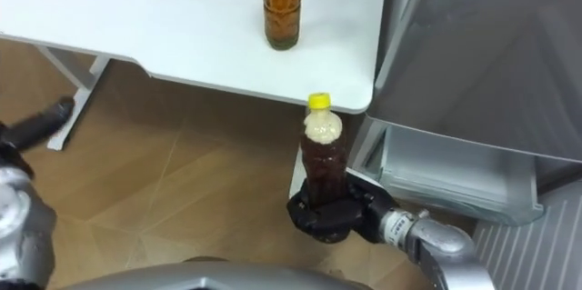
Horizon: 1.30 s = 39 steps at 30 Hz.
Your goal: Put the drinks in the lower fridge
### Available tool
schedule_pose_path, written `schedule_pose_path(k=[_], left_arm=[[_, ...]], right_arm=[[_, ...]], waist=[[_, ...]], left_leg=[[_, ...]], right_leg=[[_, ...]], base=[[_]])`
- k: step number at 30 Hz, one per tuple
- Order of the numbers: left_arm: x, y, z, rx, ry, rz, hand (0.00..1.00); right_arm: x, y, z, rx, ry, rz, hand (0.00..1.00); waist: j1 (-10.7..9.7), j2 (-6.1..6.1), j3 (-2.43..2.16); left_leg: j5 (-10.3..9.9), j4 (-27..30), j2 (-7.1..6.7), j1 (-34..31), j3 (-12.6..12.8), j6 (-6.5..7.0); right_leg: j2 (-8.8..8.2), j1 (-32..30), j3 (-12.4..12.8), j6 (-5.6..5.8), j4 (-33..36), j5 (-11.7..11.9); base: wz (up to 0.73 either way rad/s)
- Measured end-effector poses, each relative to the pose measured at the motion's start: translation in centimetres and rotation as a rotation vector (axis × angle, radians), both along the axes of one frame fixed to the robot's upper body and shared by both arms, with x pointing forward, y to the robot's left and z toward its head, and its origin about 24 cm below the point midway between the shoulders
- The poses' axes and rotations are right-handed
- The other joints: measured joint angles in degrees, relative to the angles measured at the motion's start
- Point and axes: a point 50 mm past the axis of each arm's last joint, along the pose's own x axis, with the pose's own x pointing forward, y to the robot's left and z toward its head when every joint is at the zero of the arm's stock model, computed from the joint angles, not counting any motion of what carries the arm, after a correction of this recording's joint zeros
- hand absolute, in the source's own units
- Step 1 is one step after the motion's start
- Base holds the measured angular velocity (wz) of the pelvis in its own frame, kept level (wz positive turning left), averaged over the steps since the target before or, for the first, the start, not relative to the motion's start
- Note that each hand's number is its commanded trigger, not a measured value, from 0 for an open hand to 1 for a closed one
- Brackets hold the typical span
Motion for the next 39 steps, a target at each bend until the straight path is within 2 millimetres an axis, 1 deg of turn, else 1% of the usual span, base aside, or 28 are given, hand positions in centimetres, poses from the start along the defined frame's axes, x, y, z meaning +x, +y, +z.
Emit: schedule_pose_path(k=[1,2,4,5,7,9,13,16,19,22,24,26,27,29,31,32,34,35,37,39], left_arm=[[-0.7,-0.4,-1.2,-0.021,0.060,-0.012,0.00],[-1.0,-0.5,-1.7,-0.034,0.088,-0.022,0.00],[-2.4,-1.2,-3.7,-0.082,0.200,-0.053,0.00],[-2.8,-1.4,-4.1,-0.093,0.226,-0.058,0.00],[-4.1,-2.0,-5.5,-0.132,0.315,-0.081,0.00],[-5.3,-2.1,-6.4,-0.159,0.381,-0.078,0.00],[-8.8,-2.2,-8.3,-0.247,0.528,-0.010,0.00],[-10.3,-2.8,-9.0,-0.309,0.581,0.009,0.00],[-11.1,-3.6,-9.4,-0.356,0.611,0.011,0.00],[-11.7,-4.3,-9.9,-0.396,0.634,0.006,0.00],[-11.9,-4.6,-10.0,-0.411,0.650,0.005,0.00],[-12.0,-4.7,-10.1,-0.423,0.658,0.001,0.00],[-12.0,-4.7,-10.1,-0.432,0.661,-0.005,0.00],[-12.1,-4.9,-10.2,-0.437,0.675,-0.018,0.00],[-12.2,-5.0,-10.3,-0.428,0.700,-0.062,0.00],[-12.2,-5.1,-10.3,-0.424,0.708,-0.075,0.00],[-12.5,-5.2,-10.4,-0.425,0.728,-0.099,0.00],[-12.5,-5.3,-10.4,-0.429,0.730,-0.106,0.00],[-12.4,-5.5,-10.5,-0.442,0.728,-0.130,0.00],[-12.4,-5.6,-10.5,-0.449,0.725,-0.138,0.00]], right_arm=[[0.1,0.1,0.0,0.000,-0.001,-0.003,1.00],[0.1,0.1,0.0,0.000,-0.001,-0.006,1.00],[0.2,0.2,-0.1,0.000,0.002,-0.019,1.00],[0.3,0.2,-0.3,0.003,0.010,-0.026,1.00],[0.2,-0.2,-1.0,0.001,0.048,-0.068,1.00],[0.0,-0.5,-1.3,-0.008,0.067,-0.096,1.00],[0.1,-0.7,-1.4,-0.018,0.078,-0.153,1.00],[0.1,-0.8,-1.4,0.025,0.084,-0.222,1.00],[-0.3,-0.7,-2.0,0.091,0.126,-0.323,1.00],[-0.9,-1.0,-2.8,0.111,0.175,-0.406,1.00],[-1.2,-1.1,-3.0,0.117,0.197,-0.449,1.00],[-1.5,-1.3,-3.3,0.117,0.213,-0.477,1.00],[-1.8,-1.4,-3.6,0.123,0.234,-0.505,1.00],[-2.4,-1.7,-4.2,0.116,0.278,-0.552,1.00],[-3.7,-2.2,-5.2,0.110,0.351,-0.641,1.00],[-3.9,-2.3,-5.3,0.103,0.364,-0.653,1.00],[-4.8,-2.7,-5.9,0.083,0.407,-0.708,1.00],[-4.9,-2.8,-6.0,0.081,0.417,-0.727,1.00],[-5.5,-3.2,-6.3,0.088,0.448,-0.818,1.00],[-5.6,-3.5,-6.3,0.098,0.456,-0.873,1.00]], waist=[[-0.1,0.06,0.14],[-0.2,-0.03,0.18],[-0.6,-0.20,0.28],[-0.8,-0.24,0.31],[-1.0,-0.29,0.37],[-1.1,-0.30,0.37],[-1.9,-0.20,0.42],[-2.3,-0.37,0.45],[-2.5,-0.43,0.43],[-2.9,-0.40,0.42],[-3.4,-0.61,0.29],[-3.7,-0.40,0.38],[-3.9,-0.44,0.30],[-4.1,-0.43,0.30],[-4.4,-0.36,0.31],[-4.6,-0.34,0.32],[-5.6,-0.09,0.36],[-5.7,-0.02,0.33],[-6.3,0.13,0.17],[-6.4,0.27,0.12]], left_leg=[[0.0,0.0,0.01,-0.1,0.0,0.00],[0.0,0.0,0.02,-0.1,0.0,0.00],[0.0,0.0,0.03,-0.2,0.0,0.01],[0.0,0.0,0.02,-0.2,0.0,0.02],[0.0,-0.2,-0.02,-0.4,0.0,0.02],[0.0,-0.2,0.02,-0.5,0.2,0.02],[0.0,-0.1,0.04,-0.6,0.2,0.02],[0.0,-0.2,-0.01,-1.0,0.2,0.02],[0.0,-0.4,0.00,-1.0,0.2,0.02],[0.0,-0.4,0.01,-1.0,0.2,0.02],[0.0,-0.4,0.03,-1.0,0.2,0.02],[0.0,-0.5,0.05,-0.9,0.2,0.01],[0.0,-0.5,0.06,-0.9,0.3,0.01],[0.0,-0.5,0.06,-0.8,0.3,0.01],[0.0,-0.4,0.05,-0.7,0.2,0.01],[0.0,-0.5,0.05,-0.8,0.3,0.01],[-0.1,-0.6,0.05,-1.2,0.2,0.02],[-0.1,-0.7,0.04,-1.2,0.2,0.02],[-0.1,-0.7,0.03,-1.2,0.4,0.01],[-0.1,-0.7,0.03,-1.1,0.7,0.02]], right_leg=[[0.00,0.1,0.0,0.00,0.0,0.0],[0.02,0.1,0.0,0.00,0.0,0.0],[0.04,0.2,0.0,-0.01,0.0,0.0],[0.04,0.1,0.0,-0.01,0.0,0.0],[0.03,0.0,0.0,-0.03,-0.1,0.0],[0.09,-0.1,0.1,-0.05,-0.2,0.0],[0.17,-0.1,0.1,-0.05,-0.3,0.0],[0.11,-0.3,-0.1,-0.04,-0.7,0.0],[0.09,-0.2,-0.5,-0.01,-0.8,0.0],[0.09,-0.2,-0.5,-0.01,-0.8,0.0],[0.13,-0.2,-0.5,0.01,-0.8,0.0],[0.20,-0.2,-0.3,0.00,-0.8,0.0],[0.20,-0.2,-0.3,0.00,-0.8,0.0],[0.20,0.0,-0.3,-0.01,-0.8,0.0],[0.22,0.1,-0.2,-0.01,-0.7,0.0],[0.23,0.0,-0.1,-0.01,-0.7,0.0],[0.18,-0.3,-0.4,-0.02,-0.7,0.0],[0.18,-0.3,-0.4,-0.02,-0.7,0.0],[0.19,-0.4,-0.1,-0.01,-0.7,0.0],[0.19,-0.6,0.1,-0.01,-0.7,0.0]], base=[[0.00],[0.00],[0.00],[0.00],[0.00],[0.00],[0.00],[0.03],[0.02],[0.00],[0.00],[0.00],[0.00],[0.00],[0.00],[0.00],[0.00],[0.00],[-0.02],[-0.09]])
